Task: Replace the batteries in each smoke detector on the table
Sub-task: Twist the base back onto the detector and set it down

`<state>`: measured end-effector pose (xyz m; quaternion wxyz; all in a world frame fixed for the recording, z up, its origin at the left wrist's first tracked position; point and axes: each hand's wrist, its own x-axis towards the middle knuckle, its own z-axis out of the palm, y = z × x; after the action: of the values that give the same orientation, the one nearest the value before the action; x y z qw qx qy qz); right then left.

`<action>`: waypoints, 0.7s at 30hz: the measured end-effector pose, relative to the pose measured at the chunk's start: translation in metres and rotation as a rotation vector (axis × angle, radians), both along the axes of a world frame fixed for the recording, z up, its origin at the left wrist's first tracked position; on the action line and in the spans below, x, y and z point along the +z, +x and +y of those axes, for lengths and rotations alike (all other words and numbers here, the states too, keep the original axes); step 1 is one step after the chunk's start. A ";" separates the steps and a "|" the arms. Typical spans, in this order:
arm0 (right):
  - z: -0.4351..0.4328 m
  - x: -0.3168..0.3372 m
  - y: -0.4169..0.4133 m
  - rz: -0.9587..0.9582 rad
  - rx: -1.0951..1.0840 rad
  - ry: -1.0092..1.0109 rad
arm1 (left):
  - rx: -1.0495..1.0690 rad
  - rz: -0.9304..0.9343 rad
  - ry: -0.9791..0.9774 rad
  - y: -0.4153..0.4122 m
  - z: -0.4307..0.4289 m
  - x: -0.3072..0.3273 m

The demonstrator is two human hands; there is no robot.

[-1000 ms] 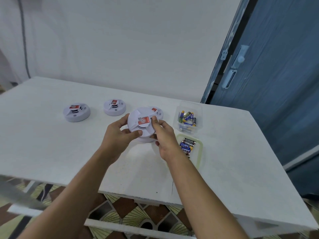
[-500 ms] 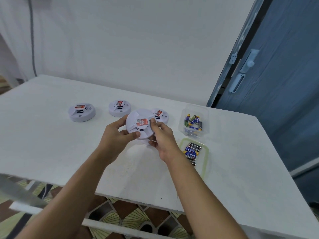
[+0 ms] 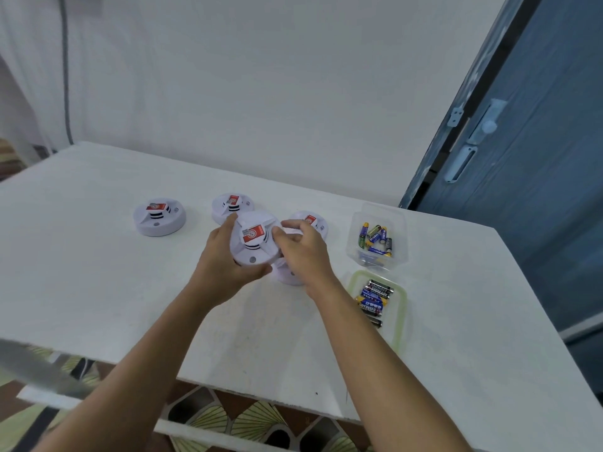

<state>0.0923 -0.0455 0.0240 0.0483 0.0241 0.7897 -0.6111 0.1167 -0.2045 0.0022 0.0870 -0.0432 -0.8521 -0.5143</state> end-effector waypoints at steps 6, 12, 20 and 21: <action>-0.007 0.000 -0.031 0.009 0.166 0.458 | 0.106 -0.069 -0.154 -0.015 -0.017 -0.013; -0.018 -0.016 -0.058 0.018 0.297 0.778 | 0.060 -0.143 -0.321 -0.030 -0.023 -0.016; -0.020 -0.025 -0.065 0.008 0.261 0.858 | 0.038 -0.178 -0.526 -0.047 -0.022 -0.021; -0.019 -0.025 -0.065 0.008 0.254 0.855 | 0.033 -0.201 -0.552 -0.049 -0.023 -0.023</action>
<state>0.0274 -0.0648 -0.0011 0.1056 -0.0576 0.9683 -0.2189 0.0673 -0.2274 -0.0207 -0.0044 -0.0001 -0.9647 -0.2632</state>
